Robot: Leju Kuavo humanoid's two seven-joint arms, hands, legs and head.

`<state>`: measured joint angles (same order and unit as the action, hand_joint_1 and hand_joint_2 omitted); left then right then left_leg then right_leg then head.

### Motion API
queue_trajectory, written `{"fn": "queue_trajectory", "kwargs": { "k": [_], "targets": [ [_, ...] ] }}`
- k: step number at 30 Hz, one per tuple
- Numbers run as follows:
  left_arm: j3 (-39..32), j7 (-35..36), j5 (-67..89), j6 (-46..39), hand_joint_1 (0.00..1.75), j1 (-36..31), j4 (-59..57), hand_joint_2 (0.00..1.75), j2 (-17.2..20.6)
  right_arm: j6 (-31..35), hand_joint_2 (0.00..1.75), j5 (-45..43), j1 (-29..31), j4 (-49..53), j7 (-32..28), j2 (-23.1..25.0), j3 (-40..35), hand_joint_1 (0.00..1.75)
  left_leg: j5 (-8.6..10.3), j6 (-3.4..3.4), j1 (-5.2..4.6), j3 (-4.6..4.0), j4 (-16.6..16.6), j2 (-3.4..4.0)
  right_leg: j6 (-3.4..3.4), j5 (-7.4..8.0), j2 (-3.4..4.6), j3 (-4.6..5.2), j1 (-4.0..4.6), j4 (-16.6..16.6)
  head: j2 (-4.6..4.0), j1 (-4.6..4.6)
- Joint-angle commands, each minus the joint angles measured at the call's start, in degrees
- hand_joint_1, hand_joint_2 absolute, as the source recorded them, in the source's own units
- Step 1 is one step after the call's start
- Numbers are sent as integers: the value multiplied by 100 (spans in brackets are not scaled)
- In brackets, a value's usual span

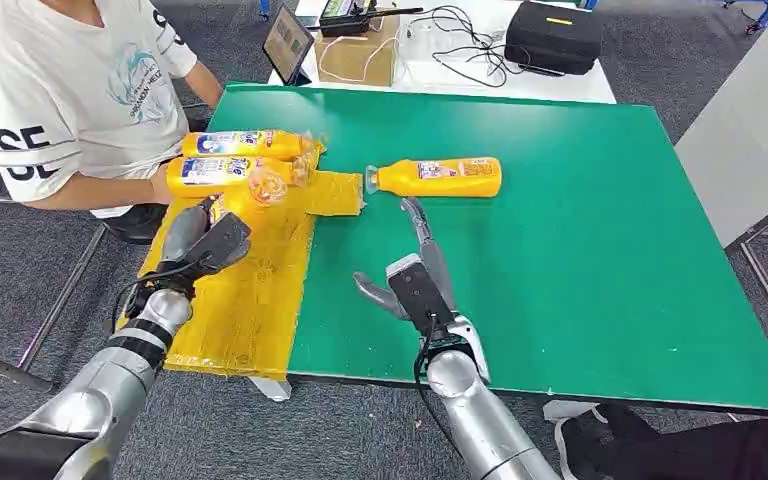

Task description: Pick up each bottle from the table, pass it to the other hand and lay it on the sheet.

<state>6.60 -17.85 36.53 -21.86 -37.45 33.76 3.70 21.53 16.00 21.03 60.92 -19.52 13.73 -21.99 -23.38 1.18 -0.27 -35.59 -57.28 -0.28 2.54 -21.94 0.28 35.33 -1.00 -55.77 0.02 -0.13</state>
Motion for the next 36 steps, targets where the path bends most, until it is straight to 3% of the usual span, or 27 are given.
{"fn": "queue_trajectory", "kwargs": {
  "k": [1, 6, 7, 12, 18, 19, 20, 21, 36],
  "targets": [
    [1147, 719, 1858, 34, 175, -654, -1524, 175, 504, -193, 175, -53, 153, -11, -37, -115, 172, 0, -9, -6, 7, 16, -3, 0, -8, -8, -5, -19, 7, 0, -2, 0],
    [1270, 810, 2123, 41, 175, -633, -1594, 175, 550, -229, 175, -57, 212, -95, -69, -97, 158, 0, -16, -9, 11, 25, -7, 1, -12, -15, -6, -29, 12, -3, -2, -2],
    [1626, 985, 2734, 142, 175, -619, -1745, 175, 630, -312, 175, -64, 334, -250, -108, -60, 92, 0, -12, -7, 7, 22, -2, 8, -9, -9, 1, -23, 7, -1, -2, 0],
    [1931, 1195, 3168, 621, 175, -689, -1872, 175, 598, -375, 175, -66, 367, -264, -114, -76, 50, 0, -9, -8, 9, 12, -6, 7, -9, -8, -1, -15, 9, -3, -2, -2],
    [1840, 1171, 3121, 1043, 175, -658, -1869, 175, 445, -404, 175, -50, 335, -196, -79, -104, 50, 0, -7, -7, 5, 23, 3, 9, -9, -5, 0, -25, 6, 1, -2, 0],
    [1795, 1145, 3079, 1096, 120, -651, -1873, 175, 429, -407, 175, -45, 333, -192, -71, -106, 50, 0, -4, -5, 2, 19, 5, 7, -6, -3, -1, -22, 2, 2, -2, 0],
    [1795, 1145, 3079, 1096, 82, -651, -1873, 175, 429, -407, 175, -45, 333, -192, -71, -106, 50, 0, -8, -8, 6, 29, 5, 9, -10, -6, 0, -32, 6, 3, -2, -2],
    [1735, 1073, 3035, 1065, 0, -611, -1831, 175, 424, -411, 175, -38, 332, -189, -60, -115, 55, 0, -8, -7, 5, 29, 4, 9, -9, -6, 0, -30, 5, 2, -2, 0],
    [750, -109, 2116, 1152, 0, -397, -1605, 175, 533, -487, 175, -45, 484, -444, -61, -142, 80, 0, -9, -8, 4, 39, 7, 16, -9, -5, 8, -41, 4, 4, 0, 0]
  ]
}}
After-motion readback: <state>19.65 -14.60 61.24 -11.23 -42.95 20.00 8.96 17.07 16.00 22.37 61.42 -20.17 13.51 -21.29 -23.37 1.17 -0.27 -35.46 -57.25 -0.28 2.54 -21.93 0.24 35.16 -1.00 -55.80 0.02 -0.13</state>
